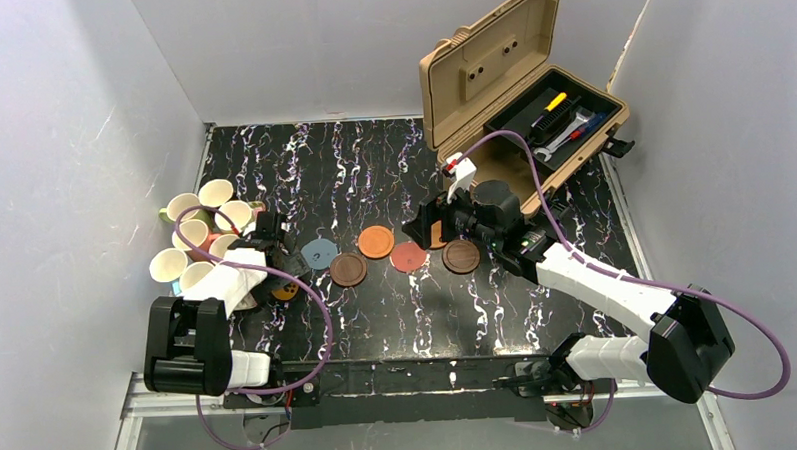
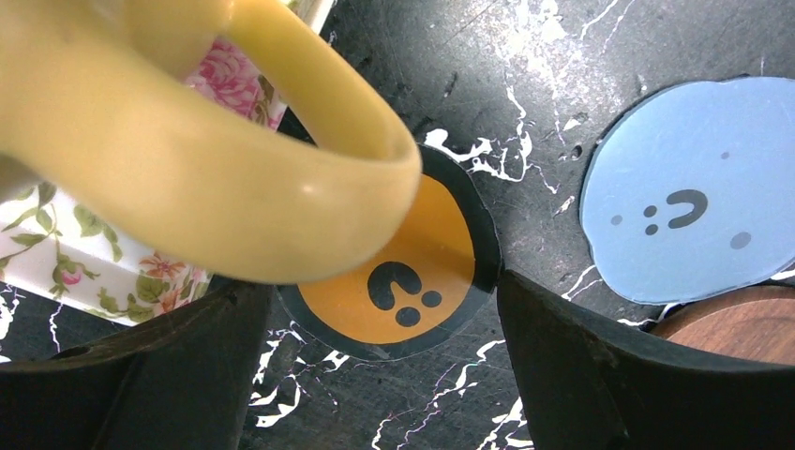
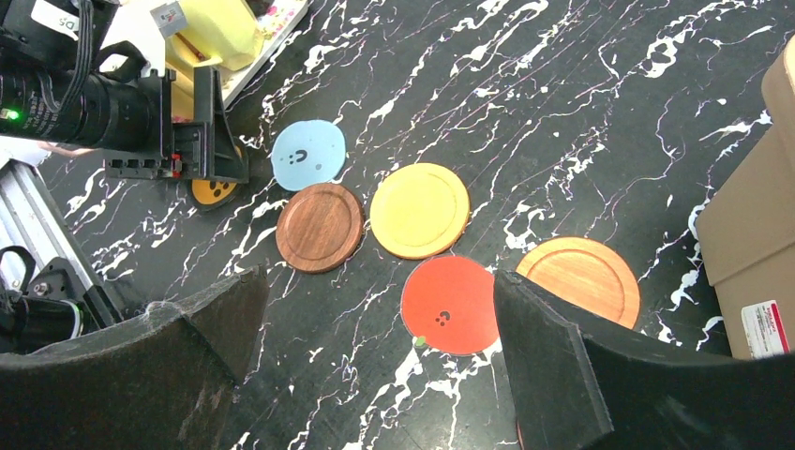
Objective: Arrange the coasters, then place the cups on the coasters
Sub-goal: Move the coaster to the center of the board.
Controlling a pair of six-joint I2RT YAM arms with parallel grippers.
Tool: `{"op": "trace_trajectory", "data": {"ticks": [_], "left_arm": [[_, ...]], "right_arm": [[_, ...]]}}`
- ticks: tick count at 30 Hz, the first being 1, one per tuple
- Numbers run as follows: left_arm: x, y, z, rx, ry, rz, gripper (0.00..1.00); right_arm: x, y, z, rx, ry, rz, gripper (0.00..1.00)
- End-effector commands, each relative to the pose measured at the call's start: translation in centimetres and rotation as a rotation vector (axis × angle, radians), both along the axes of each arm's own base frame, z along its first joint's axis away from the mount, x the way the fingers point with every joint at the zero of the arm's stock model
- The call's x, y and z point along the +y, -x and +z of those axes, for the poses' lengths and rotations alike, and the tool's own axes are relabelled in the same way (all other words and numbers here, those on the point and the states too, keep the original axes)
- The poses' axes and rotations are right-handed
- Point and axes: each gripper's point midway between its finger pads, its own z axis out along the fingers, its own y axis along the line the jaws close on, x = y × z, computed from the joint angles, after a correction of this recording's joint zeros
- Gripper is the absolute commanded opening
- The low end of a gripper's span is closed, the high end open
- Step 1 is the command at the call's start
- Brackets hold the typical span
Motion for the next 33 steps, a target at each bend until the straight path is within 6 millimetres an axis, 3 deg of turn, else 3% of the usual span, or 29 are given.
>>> {"op": "trace_trajectory", "data": {"ticks": [1, 33], "left_arm": [[-2.2, 1.6, -1.4, 0.069, 0.097, -0.046, 0.86], [-4.6, 3.2, -1.8, 0.123, 0.117, -0.157, 0.83]], "right_arm": [[0.1, -0.4, 0.8, -0.043, -0.023, -0.003, 0.99], [0.0, -0.4, 1.1, -0.049, -0.03, -0.01, 0.99]]}}
